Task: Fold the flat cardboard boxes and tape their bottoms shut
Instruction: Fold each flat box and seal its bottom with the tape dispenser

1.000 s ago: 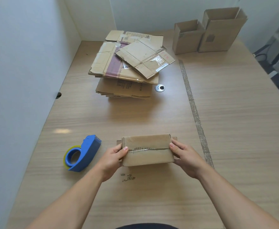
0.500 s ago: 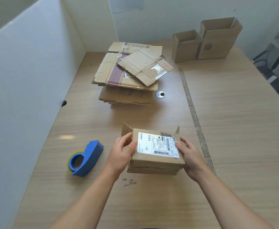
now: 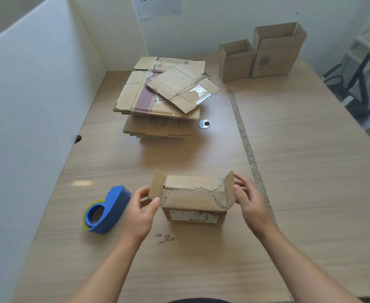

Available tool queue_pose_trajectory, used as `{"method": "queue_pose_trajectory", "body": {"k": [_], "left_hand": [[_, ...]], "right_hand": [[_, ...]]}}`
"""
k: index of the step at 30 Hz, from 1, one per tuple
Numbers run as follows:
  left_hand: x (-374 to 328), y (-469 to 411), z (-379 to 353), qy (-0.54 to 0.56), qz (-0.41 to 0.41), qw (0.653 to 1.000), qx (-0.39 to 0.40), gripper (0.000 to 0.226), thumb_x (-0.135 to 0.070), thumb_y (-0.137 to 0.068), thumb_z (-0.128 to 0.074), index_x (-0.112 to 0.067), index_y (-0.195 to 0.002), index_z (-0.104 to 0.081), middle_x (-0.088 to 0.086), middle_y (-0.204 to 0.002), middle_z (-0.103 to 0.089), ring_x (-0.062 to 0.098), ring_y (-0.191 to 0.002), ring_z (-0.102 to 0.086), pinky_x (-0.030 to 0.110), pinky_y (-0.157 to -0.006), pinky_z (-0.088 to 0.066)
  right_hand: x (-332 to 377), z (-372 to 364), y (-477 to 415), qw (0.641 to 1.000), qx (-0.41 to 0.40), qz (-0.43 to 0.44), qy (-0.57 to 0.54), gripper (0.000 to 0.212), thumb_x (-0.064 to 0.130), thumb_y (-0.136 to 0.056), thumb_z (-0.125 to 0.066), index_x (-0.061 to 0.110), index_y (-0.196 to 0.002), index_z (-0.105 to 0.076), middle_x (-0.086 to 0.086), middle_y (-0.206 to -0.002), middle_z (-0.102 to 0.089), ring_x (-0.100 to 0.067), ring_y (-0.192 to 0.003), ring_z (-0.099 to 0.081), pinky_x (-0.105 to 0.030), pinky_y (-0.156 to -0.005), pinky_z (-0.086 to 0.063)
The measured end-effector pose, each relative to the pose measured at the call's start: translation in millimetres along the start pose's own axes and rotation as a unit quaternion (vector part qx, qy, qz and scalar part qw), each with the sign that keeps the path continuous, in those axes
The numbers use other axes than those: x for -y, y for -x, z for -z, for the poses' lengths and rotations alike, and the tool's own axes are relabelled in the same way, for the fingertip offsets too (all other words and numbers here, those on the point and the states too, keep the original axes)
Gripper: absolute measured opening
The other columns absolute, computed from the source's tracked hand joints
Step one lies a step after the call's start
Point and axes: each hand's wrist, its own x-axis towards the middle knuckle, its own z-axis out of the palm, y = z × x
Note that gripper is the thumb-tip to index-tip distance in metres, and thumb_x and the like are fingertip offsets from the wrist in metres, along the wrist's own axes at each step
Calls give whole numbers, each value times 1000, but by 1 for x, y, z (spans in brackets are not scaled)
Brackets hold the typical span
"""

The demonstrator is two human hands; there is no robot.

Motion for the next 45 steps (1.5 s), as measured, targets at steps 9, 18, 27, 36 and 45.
{"method": "queue_pose_trajectory", "body": {"k": [9,18,27,36,45], "left_hand": [[-7,-9,-10,-468,-303,821,123,69,-41,-80,-75,-18,-140,-52,-1,-137,-54,24,-127,-49,37,-102,-42],[16,-8,-8,-416,-397,817,41,44,-19,-67,-82,-21,-100,-54,-3,-93,-58,23,-78,-55,32,-65,-50],[49,11,11,-370,-438,811,119,24,-37,-91,-56,-25,-110,-63,-6,-96,-57,17,-88,-59,47,-107,-41],[36,14,3,-241,-267,914,187,57,-67,-96,-31,-32,-100,-76,-31,-102,-62,-8,-108,-49,38,-103,-36],[40,11,-5,-438,-347,810,179,28,-50,-85,-50,-36,-105,-61,-17,-86,-58,9,-98,-48,42,-93,-50]], "right_hand": [[26,-12,-55,876,203,178,399,36,25,-93,-66,27,-129,-65,2,-133,-58,-20,-124,-51,-35,-104,-42],[30,-13,-72,835,290,75,462,35,39,-93,-66,34,-127,-65,11,-134,-59,-14,-124,-53,-31,-104,-41],[30,-16,-59,801,257,80,534,42,51,-90,-61,41,-131,-55,12,-128,-53,-15,-118,-52,-38,-94,-47],[21,-13,-75,926,135,-30,351,22,33,-99,-54,31,-114,-69,7,-106,-69,-16,-107,-59,-30,-92,-45],[16,-20,-81,921,57,-118,367,41,47,-92,-58,35,-131,-56,-7,-124,-62,-28,-117,-55,-41,-99,-47]]}}
